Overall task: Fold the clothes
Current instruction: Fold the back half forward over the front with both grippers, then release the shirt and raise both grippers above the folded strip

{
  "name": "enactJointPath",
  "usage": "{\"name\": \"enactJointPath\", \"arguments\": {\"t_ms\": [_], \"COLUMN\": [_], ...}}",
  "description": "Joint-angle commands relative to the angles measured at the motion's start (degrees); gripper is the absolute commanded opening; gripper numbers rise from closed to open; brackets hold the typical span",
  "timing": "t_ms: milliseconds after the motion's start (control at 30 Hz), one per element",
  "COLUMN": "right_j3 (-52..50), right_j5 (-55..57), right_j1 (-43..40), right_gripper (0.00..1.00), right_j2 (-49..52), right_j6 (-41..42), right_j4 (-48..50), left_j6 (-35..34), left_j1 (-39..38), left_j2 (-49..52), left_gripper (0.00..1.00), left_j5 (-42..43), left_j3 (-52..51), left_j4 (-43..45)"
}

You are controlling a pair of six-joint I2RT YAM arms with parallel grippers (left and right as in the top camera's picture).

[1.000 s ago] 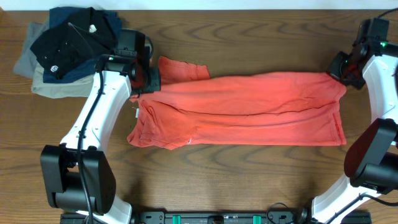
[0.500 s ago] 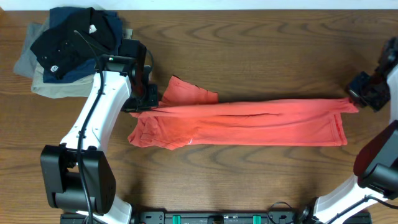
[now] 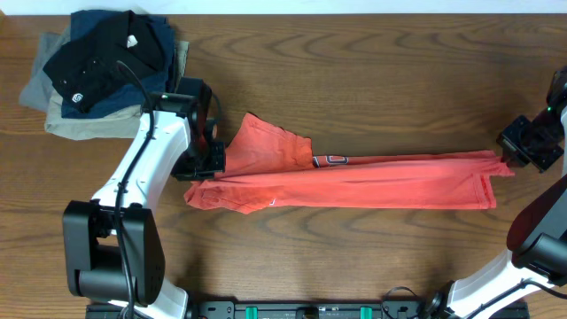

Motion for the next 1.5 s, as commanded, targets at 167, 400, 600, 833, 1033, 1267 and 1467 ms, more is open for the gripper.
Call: {"name": "enactJointPath", "arguments": {"t_ms": [167, 400, 600, 833, 1033, 1267, 1467], "right_j3": [-0.02, -0.02, -0.02, -0.22, -2.75, -7.67, -10.23], "right_j5": [5.35, 5.35, -1.18, -5.03, -5.01, -4.79, -4.79], "right_j1": [0.96, 2.80, 4.74, 10.43, 18.01, 23.43, 24.41], "right_gripper": [0.27, 0.78, 0.79, 0.77, 0.83, 0.83, 0.84], "right_j2": [-1.75, -1.75, -1.75, -1.70, -1.68, -1.64, -1.64], "right_j6": [-0.70, -1.57, -6.32, -9.03, -9.03, -9.01, -8.55], "right_j4": [-3.28, -3.06, -0.68, 3.56, 9.90, 14.78, 17.51], "left_j6": [-0.24, -0.26, -0.48, -0.44, -0.42, 1.49, 9.49], "left_j1": [0.35, 0.35, 0.04, -3.54, -7.15, -5.86, -5.88], "left_j2": [0.20, 0.20, 0.09, -0.02, 0.02, 1.88, 6.32], "left_gripper": [0.17, 0.22, 0.07, 0.08, 0.92, 0.91, 0.91], "left_j5": [-2.89, -3.06, -2.34, 5.51, 5.51, 5.55, 5.51], "left_j3": [-3.34, -2.89, -0.79, -0.55, -0.55, -0.55, -0.55], "left_j4": [-0.94, -0.92, -0.72, 5.20, 19.98, 28.26, 30.99]}}
